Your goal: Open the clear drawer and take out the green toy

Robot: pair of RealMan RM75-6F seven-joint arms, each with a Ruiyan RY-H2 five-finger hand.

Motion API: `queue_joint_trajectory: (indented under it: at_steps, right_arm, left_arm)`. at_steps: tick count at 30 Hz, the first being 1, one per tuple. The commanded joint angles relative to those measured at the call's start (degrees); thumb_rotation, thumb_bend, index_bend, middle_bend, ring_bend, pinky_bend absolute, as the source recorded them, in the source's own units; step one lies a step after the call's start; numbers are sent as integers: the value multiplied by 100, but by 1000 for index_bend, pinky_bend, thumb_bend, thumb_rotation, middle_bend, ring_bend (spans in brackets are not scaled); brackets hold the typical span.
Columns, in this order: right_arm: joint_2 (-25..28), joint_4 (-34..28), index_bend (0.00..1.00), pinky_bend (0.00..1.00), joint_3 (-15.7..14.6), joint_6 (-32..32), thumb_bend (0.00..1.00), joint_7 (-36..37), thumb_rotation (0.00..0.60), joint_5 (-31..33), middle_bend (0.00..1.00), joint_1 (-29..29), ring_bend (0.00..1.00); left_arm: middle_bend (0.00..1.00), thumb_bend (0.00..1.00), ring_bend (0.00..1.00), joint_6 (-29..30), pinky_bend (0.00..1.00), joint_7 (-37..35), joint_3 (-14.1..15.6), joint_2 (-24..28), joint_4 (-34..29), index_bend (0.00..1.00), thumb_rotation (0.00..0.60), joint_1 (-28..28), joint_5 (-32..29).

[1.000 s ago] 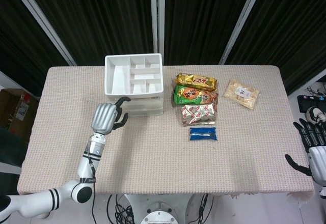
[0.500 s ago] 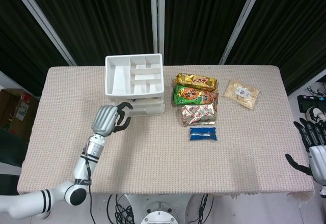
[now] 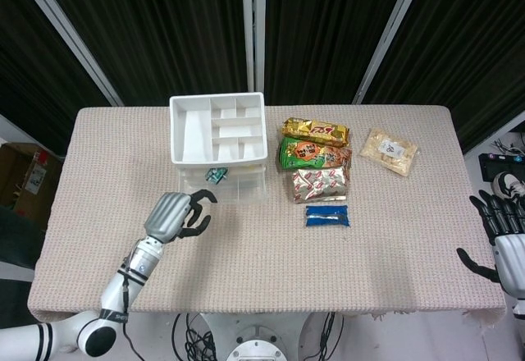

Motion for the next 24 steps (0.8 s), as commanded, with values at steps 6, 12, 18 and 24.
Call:
queue_joint_trajectory:
  at_steps: [6,12,18,24]
  right_arm:
    - [-2,-8,0,0,-6,45,176,9,600,-2,0,-32,0]
    - [3,-7,0,0,-5,48,176,13,600,4,0,-39,0]
    - [-2,4,0,0,0,20,176,23,600,1,0,-19,0]
    - [11,26,0,0,13,41,176,68,600,2,0,-21,0]
  left_arm:
    - [859,416,996,-2,1000,-355,127,104,-211,413,600,64,185]
    - [858,410,996,-18,1000,-424,214,158,-275,410,600,70,252]
    - [854,355,995,65,1000,-356,266,196,-340,290,600,95,326]
    - [847,330,993,221,1000,-149,392,364,-522,204,600,175,533]
